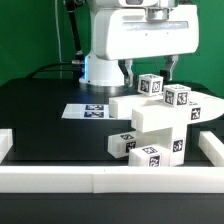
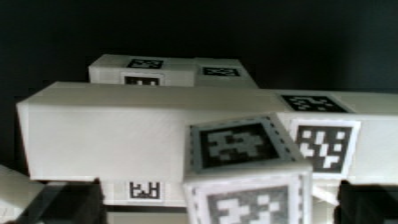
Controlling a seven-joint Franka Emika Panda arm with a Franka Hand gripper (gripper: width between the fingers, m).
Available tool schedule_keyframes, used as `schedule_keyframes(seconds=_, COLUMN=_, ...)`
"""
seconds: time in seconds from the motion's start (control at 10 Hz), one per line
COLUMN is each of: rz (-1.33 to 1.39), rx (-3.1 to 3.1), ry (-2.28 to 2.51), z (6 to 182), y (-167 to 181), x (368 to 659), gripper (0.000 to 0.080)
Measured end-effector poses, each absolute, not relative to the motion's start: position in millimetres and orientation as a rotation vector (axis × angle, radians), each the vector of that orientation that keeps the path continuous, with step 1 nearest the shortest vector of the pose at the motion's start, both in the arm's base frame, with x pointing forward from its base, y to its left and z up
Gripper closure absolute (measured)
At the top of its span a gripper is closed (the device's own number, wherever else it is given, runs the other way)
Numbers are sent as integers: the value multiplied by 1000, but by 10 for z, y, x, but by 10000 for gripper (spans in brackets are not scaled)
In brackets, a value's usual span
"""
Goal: Assemble chair
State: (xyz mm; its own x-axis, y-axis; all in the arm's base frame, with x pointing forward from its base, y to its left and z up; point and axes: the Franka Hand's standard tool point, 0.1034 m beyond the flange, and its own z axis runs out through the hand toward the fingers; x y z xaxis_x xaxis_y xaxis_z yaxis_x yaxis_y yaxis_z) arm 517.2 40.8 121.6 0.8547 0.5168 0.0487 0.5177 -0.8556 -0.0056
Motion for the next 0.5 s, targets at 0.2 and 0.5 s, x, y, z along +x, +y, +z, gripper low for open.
schedule_keyframes(seconds=0.2, rz=-71, rx=-3008, ry=-838, z=1216, y=406, x=5172, gripper=349)
schedule_keyframes(seconds=0.5, rz=-72, rx=-3019, ry=-792, z=1218, y=407, x=5175, gripper=517)
